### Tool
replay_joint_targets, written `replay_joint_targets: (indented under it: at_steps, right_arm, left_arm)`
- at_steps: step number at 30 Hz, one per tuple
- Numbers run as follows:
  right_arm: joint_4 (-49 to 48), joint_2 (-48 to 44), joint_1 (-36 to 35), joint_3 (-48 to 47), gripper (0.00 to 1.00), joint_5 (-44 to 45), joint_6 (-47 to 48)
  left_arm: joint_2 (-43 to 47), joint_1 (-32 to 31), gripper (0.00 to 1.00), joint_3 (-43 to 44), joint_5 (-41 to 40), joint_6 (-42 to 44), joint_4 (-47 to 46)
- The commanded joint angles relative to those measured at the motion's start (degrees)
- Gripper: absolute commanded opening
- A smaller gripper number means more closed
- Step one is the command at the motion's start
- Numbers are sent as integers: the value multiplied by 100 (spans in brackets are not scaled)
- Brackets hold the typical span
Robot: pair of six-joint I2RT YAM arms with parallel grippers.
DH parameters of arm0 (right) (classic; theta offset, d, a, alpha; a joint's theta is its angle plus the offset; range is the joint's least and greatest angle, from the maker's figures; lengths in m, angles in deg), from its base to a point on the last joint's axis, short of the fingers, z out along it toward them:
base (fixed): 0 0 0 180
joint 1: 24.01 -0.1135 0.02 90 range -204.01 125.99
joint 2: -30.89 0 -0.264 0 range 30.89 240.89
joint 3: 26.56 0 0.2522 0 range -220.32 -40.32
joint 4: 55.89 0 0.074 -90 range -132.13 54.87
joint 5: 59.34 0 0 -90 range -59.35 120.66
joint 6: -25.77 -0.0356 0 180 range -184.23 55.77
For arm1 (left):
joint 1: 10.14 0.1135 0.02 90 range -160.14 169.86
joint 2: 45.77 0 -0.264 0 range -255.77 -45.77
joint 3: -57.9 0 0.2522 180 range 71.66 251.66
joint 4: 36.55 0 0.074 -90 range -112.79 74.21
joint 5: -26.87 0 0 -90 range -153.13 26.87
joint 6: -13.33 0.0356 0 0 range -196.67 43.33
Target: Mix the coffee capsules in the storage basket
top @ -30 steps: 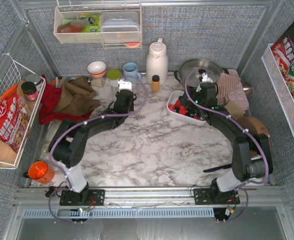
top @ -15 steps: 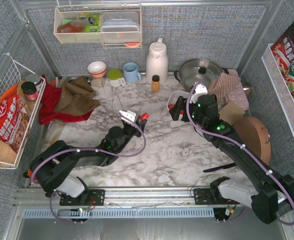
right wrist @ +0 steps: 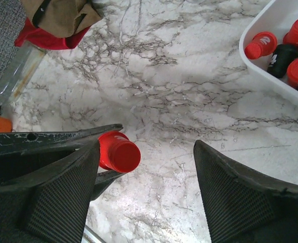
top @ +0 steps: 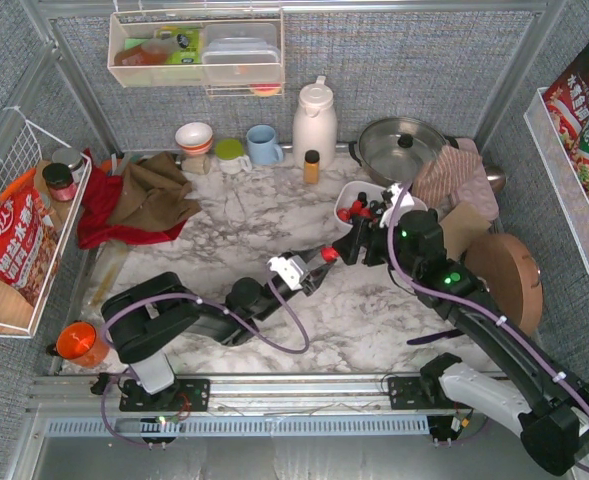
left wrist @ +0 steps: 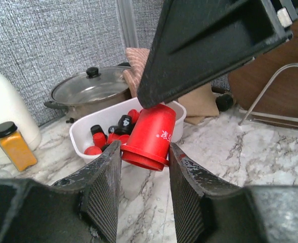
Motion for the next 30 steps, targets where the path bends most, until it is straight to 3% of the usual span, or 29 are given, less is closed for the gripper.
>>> replay_joint_targets:
  at_steps: [1,30]
  right_arm:
    - [-37,-105,-15,72,76,-136,-131]
    - [-402,-470,-25,442,50,-464,-714]
  left_arm:
    - [-118,-85,40,158,22,226,-658]
    - [-477,-359,42,666,-19,121,-693]
